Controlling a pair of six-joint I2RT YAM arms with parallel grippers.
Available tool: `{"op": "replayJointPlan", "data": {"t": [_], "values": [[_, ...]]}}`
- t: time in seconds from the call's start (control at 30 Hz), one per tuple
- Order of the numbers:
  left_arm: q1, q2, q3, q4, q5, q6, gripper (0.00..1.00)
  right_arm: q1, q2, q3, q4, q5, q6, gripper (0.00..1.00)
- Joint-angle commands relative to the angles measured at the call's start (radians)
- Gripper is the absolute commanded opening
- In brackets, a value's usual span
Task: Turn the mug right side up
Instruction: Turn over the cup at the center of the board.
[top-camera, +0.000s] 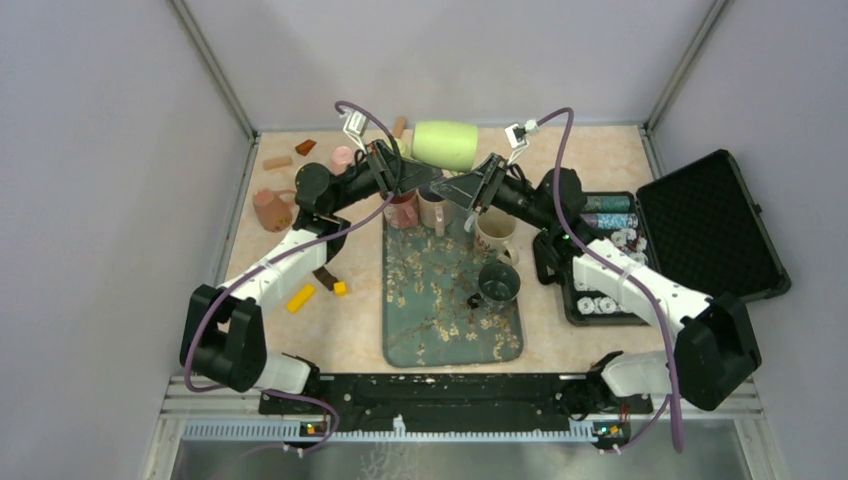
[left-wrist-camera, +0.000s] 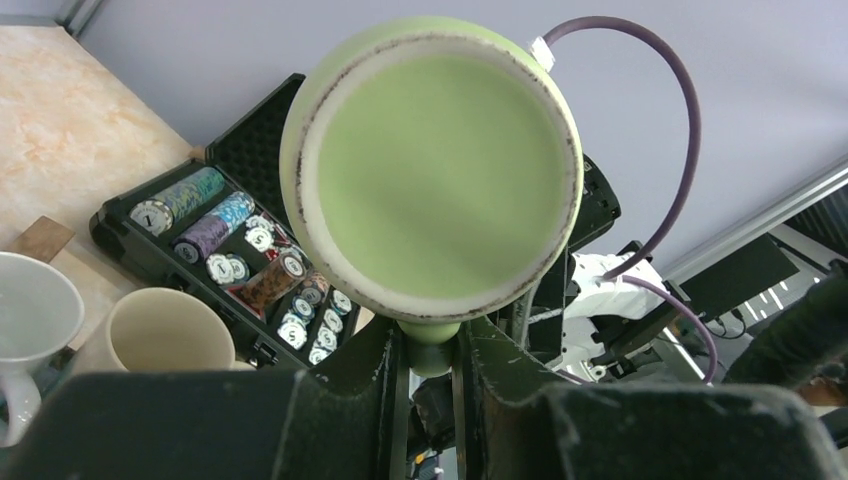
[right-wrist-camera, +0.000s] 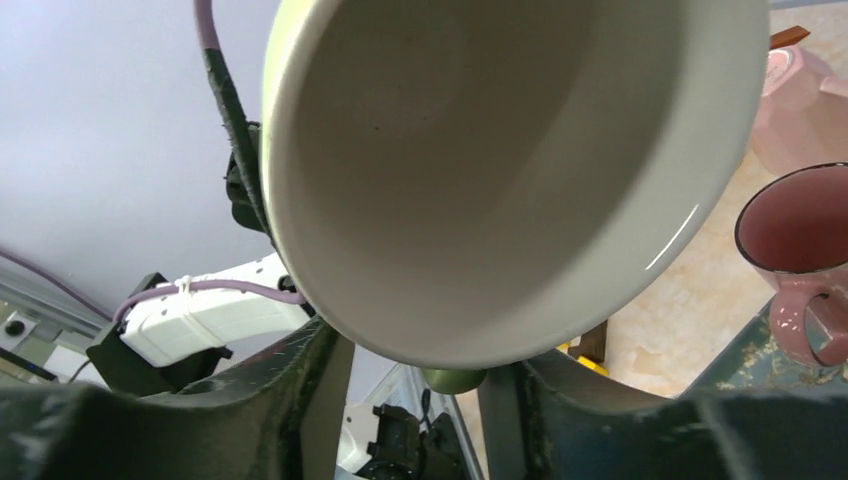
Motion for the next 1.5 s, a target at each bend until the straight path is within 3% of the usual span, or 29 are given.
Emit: {"op": "replayJointPlan", "data": {"t": [0.0, 0.4, 0.5, 0.57, 0.67, 0.93, 1.1, 1.3, 1.47], "values": [[-0.015, -0.004, 0.001, 0.139, -0.017, 0.006, 0.0, -0.008, 0.007, 0.041, 0.084, -0.001, 0.009, 0.42], [-0.027, -0.028, -0.056, 0.112, -0.02, 0.045, 0.01, -0.007, 0.009, 0.02, 0.055, 0.022, -0.004, 0.0], [-0.027, -0.042, -0.062, 0.063, -0.029, 0.08, 0.11, -0.007, 0.004, 0.009, 0.041, 0.033, -0.013, 0.0], [-0.026, -0.05, -0.063, 0.025, -0.032, 0.111, 0.26, -0.008, 0.001, 0.004, 0.025, 0.042, -0.02, 0.0], [-0.027, -0.069, -0.064, -0.049, -0.046, 0.168, 0.34, -0.008, -0.01, 0.002, -0.01, 0.056, -0.037, 0.0], [-0.027, -0.134, -0.08, -0.261, -0.11, 0.306, 0.79, -0.006, -0.027, 0.038, -0.172, 0.101, -0.115, 0.0], [-0.027, -0.172, -0.087, -0.375, -0.139, 0.375, 0.98, 0.008, -0.035, 0.058, -0.266, 0.135, -0.163, 0.0], [-0.027, -0.244, -0.088, -0.577, -0.221, 0.497, 0.98, 0.035, -0.035, 0.103, -0.405, 0.197, -0.241, 0.0], [-0.026, -0.348, -0.066, -0.83, -0.419, 0.666, 0.98, 0.063, -0.018, 0.18, -0.595, 0.253, -0.321, 0.0]]}}
